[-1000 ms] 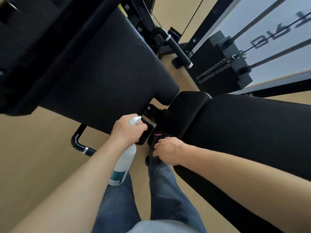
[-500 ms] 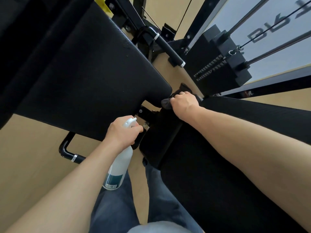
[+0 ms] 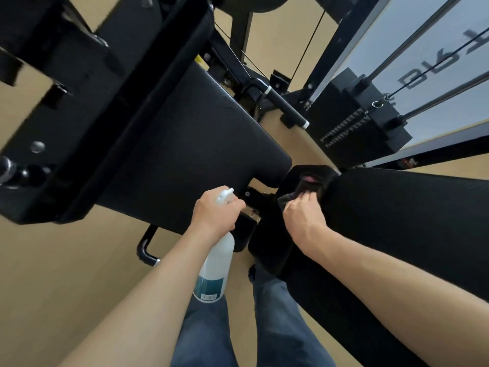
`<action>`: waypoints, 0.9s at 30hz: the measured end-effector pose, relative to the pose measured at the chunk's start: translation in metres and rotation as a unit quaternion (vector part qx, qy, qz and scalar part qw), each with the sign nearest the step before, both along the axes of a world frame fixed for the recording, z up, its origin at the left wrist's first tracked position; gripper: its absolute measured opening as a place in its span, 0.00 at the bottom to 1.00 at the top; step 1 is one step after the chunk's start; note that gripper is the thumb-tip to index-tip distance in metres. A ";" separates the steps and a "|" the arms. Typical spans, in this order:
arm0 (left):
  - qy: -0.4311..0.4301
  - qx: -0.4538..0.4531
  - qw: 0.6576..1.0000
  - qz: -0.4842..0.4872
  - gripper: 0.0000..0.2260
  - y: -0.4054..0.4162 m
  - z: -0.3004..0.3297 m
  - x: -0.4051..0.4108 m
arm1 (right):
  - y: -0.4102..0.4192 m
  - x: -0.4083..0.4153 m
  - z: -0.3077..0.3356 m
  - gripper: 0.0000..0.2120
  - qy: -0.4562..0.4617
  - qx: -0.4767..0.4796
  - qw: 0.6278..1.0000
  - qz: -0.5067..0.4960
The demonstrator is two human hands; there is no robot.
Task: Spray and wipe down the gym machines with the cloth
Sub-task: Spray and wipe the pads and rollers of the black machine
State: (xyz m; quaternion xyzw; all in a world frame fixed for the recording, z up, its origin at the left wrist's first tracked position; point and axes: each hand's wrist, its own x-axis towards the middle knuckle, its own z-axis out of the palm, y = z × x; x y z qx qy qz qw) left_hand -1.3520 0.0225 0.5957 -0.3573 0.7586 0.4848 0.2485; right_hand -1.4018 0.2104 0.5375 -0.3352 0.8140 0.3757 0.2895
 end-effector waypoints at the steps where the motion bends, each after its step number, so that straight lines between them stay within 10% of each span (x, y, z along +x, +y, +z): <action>1: -0.002 -0.003 1.000 0.002 0.06 -0.005 0.000 0.003 | -0.009 0.021 -0.005 0.15 -0.027 -0.006 1.000 0.014; 5: -0.010 -0.021 1.000 0.006 0.06 -0.028 -0.004 0.017 | -0.048 0.075 -0.025 0.14 -0.202 -0.057 0.975 -0.065; 8: -0.018 -0.031 0.999 0.024 0.06 -0.046 -0.007 0.028 | -0.058 0.055 -0.032 0.13 -0.351 -0.172 0.872 -0.296; 10: -0.023 -0.042 0.998 0.047 0.06 -0.056 -0.009 0.034 | -0.054 0.041 -0.031 0.14 -0.338 -0.263 0.773 -0.467; 14: -0.024 -0.058 0.996 0.061 0.08 -0.069 -0.012 0.039 | -0.039 0.025 -0.019 0.10 -0.200 -0.438 0.434 -0.762; 16: -0.018 -0.069 0.995 0.074 0.11 -0.072 -0.013 0.040 | -0.034 0.017 -0.010 0.09 -0.146 -0.475 0.326 -0.804; 21: -0.002 -0.101 0.980 0.173 0.16 -0.081 -0.011 0.042 | -0.034 0.007 0.005 0.11 -0.085 -0.508 0.205 -0.833; 27: 0.022 -0.096 0.974 0.204 0.06 -0.089 -0.005 0.040 | -0.037 0.010 0.017 0.13 -0.085 -0.505 0.193 -0.837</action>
